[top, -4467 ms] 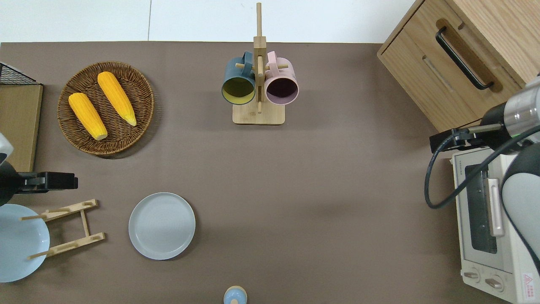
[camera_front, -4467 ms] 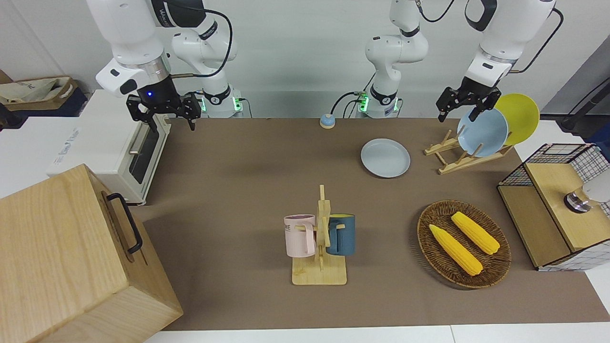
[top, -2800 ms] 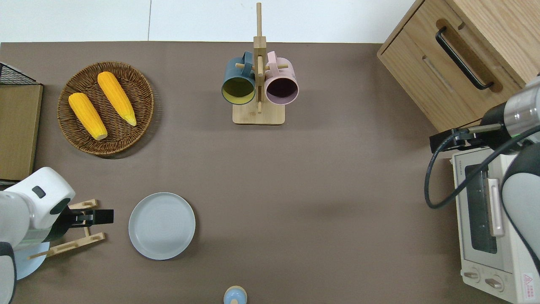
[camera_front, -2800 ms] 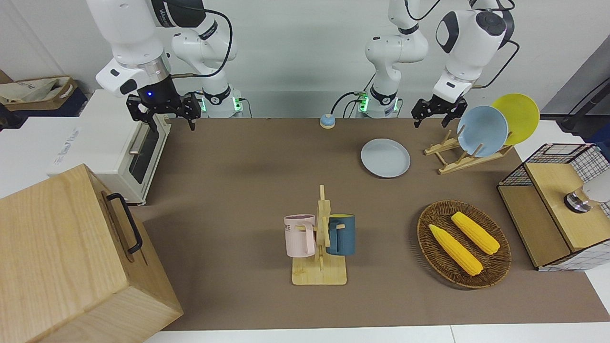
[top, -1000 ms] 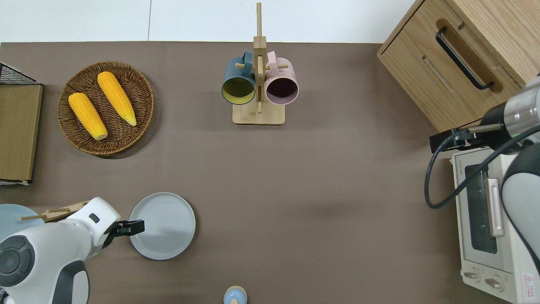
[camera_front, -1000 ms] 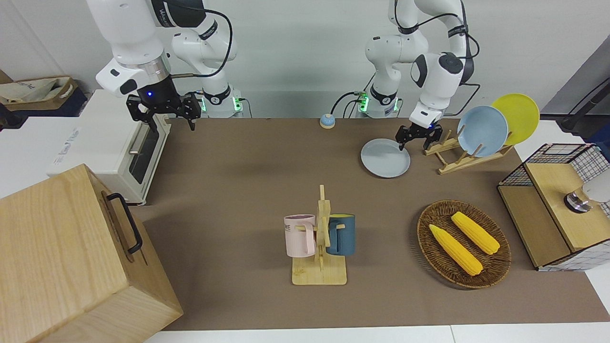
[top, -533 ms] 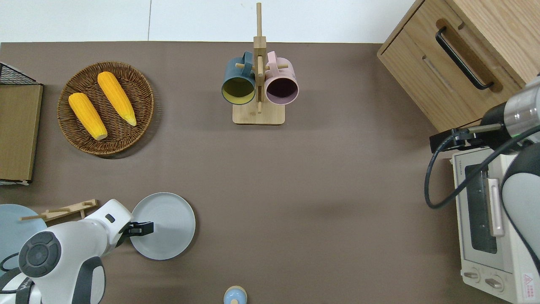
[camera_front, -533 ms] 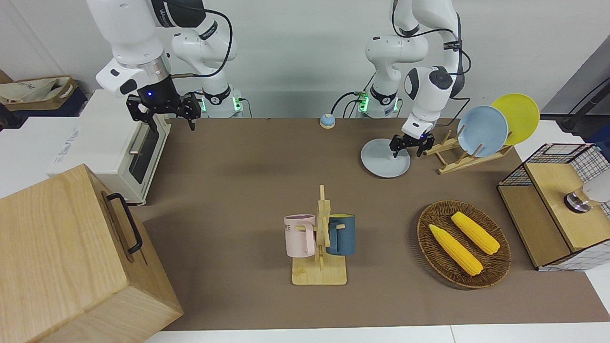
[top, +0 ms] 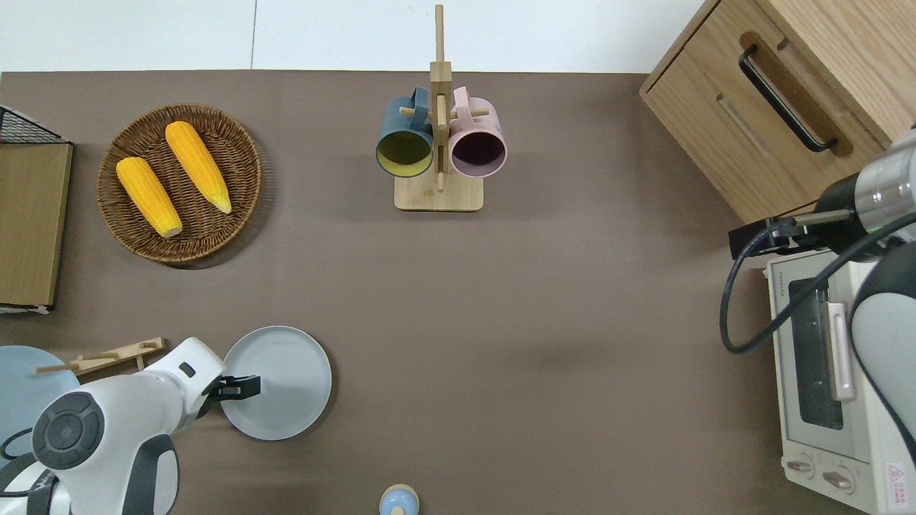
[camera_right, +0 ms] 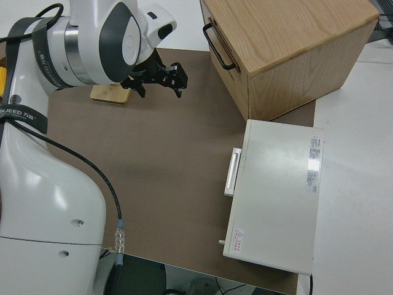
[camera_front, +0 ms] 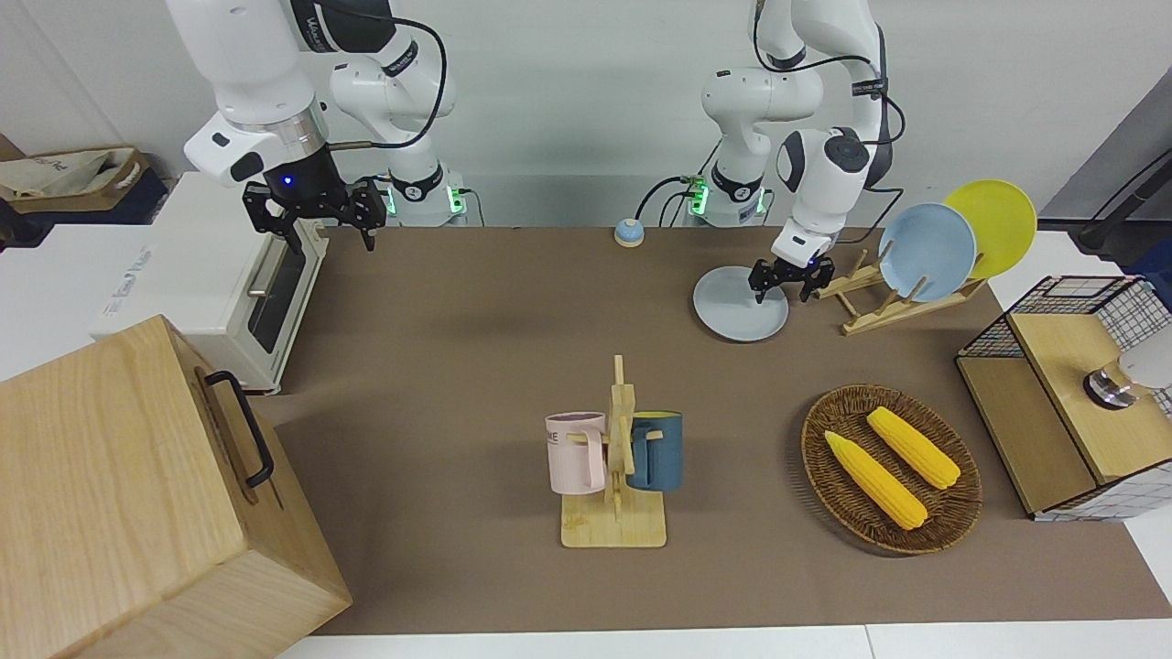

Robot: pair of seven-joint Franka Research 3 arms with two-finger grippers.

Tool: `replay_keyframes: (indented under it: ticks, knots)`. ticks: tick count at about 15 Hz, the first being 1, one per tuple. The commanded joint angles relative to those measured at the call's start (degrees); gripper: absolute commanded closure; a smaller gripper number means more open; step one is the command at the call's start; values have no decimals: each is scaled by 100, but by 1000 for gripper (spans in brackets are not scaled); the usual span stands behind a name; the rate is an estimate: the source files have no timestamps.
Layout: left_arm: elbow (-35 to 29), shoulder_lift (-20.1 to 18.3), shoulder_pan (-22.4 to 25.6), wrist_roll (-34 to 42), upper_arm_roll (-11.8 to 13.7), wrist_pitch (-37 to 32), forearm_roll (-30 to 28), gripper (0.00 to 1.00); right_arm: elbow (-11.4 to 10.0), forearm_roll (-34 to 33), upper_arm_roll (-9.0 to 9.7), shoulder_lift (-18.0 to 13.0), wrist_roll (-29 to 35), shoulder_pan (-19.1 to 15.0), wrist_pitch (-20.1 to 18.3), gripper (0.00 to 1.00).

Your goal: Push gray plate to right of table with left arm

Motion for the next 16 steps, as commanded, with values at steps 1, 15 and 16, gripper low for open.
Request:
replay_keyframes:
  ticks: [1,15,16]
  knots:
    - [-54,44,-64,-53,24,164,-27,253,8,40,-1,-33,18,-4,-59,17]
    - [-37,158,-73,-53,24,261,-27,1000,8,40,-1,-33,18,-4,-59,17]
    - [-28,158,-73,-62,24,261,-27,1000,8,40,-1,-33,18,-4,-59,17]
